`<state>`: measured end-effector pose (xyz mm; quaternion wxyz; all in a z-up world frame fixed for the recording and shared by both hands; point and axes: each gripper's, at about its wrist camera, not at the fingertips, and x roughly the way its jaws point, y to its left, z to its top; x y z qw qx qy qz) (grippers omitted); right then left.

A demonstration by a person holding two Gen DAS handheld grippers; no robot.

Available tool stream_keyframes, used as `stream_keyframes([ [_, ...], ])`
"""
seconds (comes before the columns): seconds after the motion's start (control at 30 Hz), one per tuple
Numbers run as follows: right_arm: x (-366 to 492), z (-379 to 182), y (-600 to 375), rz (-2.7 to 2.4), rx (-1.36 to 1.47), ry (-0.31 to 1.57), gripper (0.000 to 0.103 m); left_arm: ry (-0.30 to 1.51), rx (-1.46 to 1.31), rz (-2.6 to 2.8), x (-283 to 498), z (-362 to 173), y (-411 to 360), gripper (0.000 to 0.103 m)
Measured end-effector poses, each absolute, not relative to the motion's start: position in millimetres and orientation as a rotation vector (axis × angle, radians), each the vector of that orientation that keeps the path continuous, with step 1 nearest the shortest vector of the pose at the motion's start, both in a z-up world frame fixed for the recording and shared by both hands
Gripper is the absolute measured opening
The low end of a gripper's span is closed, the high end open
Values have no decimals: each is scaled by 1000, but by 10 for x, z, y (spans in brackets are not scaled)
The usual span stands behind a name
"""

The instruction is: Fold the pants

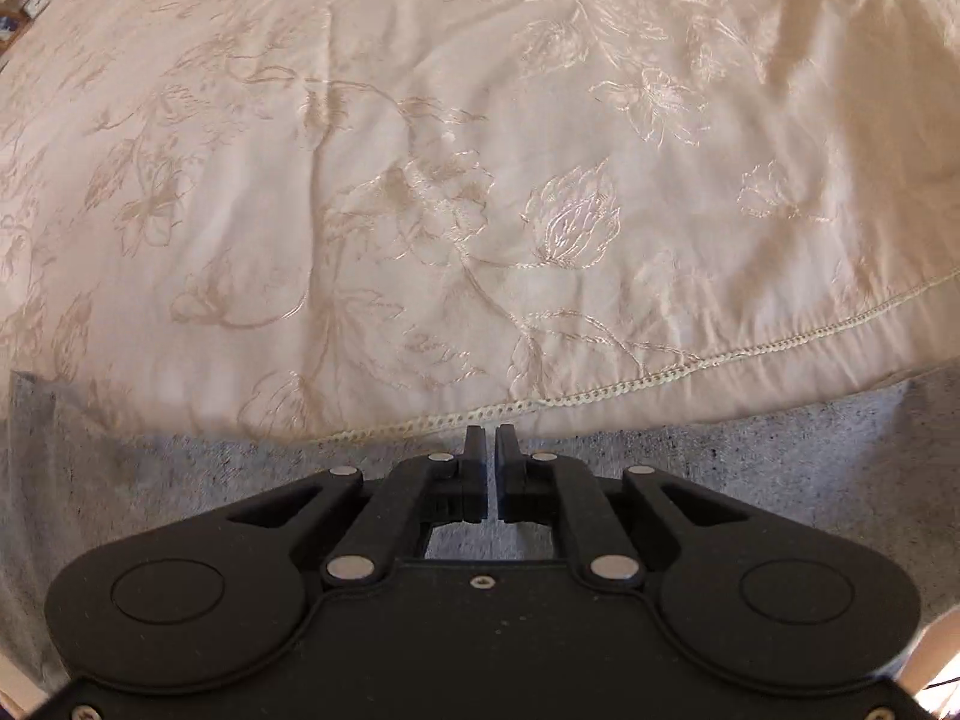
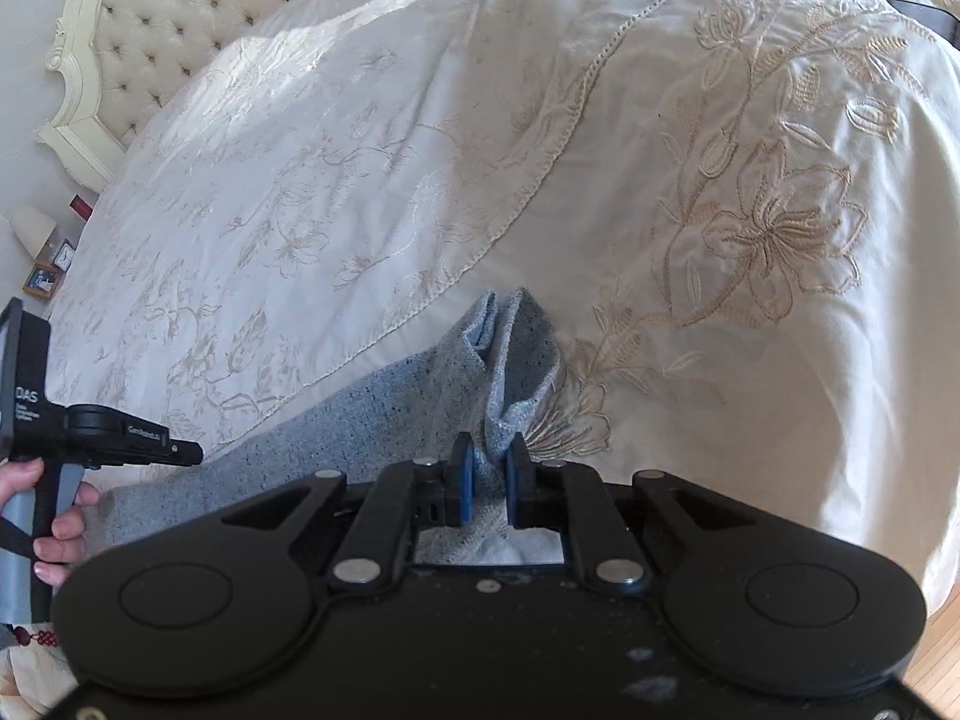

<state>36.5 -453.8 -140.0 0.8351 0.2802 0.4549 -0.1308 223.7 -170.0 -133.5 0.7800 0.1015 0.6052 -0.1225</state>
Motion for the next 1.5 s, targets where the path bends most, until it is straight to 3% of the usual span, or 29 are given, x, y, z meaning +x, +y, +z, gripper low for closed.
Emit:
stream_keyframes([
  [0.3, 381, -1295, -4506, -267, 573, 955, 11, 1448, 221, -246, 1709, -1666, -1502, 12],
  [0.47, 433, -1266, -4417, -273, 545, 956, 11, 1398, 384, -310, 1599, -1764, -1740, 6],
  [0.6, 457, -1176, -4293, -285, 518, 942, 11, 1425, 229, -335, 1730, -1589, -1525, 17],
  [0.67, 477, -1088, -4180, -283, 487, 932, 11, 1431, 170, -324, 1803, -1499, -1327, 16],
  [1.1, 775, -322, -2214, 12, 205, 845, 11, 1378, 118, -317, 1933, -1178, -27, 16],
  [1.5, 1025, -1403, 14, 267, 37, 1021, 13, 1376, 132, -253, 1990, -1181, 1073, 16],
])
